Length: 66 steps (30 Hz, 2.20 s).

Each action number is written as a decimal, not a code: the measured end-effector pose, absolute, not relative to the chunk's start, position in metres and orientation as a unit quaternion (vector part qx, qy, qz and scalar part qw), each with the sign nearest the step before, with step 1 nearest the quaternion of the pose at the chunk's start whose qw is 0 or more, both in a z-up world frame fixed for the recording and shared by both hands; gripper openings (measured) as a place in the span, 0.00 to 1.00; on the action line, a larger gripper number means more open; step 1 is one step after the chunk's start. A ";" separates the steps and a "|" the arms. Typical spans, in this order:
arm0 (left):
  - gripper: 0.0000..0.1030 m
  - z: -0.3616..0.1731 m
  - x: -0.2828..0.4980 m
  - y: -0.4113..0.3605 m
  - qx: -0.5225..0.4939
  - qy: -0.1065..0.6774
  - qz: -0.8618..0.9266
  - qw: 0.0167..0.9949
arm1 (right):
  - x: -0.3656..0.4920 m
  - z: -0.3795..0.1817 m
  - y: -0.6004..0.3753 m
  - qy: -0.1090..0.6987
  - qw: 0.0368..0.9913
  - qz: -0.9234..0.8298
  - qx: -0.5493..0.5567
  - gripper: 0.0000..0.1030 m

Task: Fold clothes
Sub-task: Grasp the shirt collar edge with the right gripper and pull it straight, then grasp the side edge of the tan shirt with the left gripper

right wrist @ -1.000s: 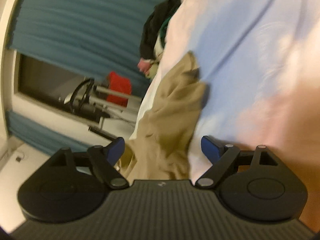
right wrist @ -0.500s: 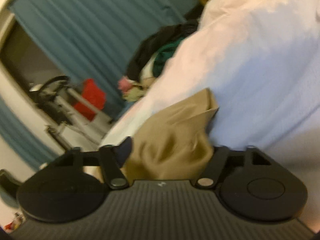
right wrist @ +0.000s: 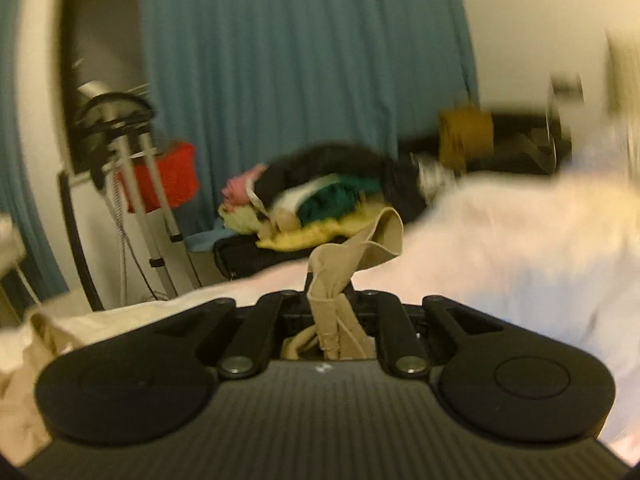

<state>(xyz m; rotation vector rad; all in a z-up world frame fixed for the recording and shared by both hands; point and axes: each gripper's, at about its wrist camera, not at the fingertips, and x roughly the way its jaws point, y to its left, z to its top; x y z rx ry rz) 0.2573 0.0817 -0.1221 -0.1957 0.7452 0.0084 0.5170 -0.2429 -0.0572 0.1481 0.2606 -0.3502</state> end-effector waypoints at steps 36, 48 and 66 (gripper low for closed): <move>0.94 -0.085 0.200 0.073 -0.026 0.332 0.001 0.943 | 0.308 -0.016 -0.145 0.228 0.969 0.054 0.076 0.72; 0.94 -0.103 0.180 0.036 -0.020 0.375 -0.032 0.926 | 0.173 -0.012 -0.248 0.234 0.946 0.041 0.219 0.72; 0.84 -0.104 0.176 -0.149 -0.019 0.455 -0.125 0.881 | 0.159 -0.026 -0.331 0.192 0.939 -0.037 0.282 0.74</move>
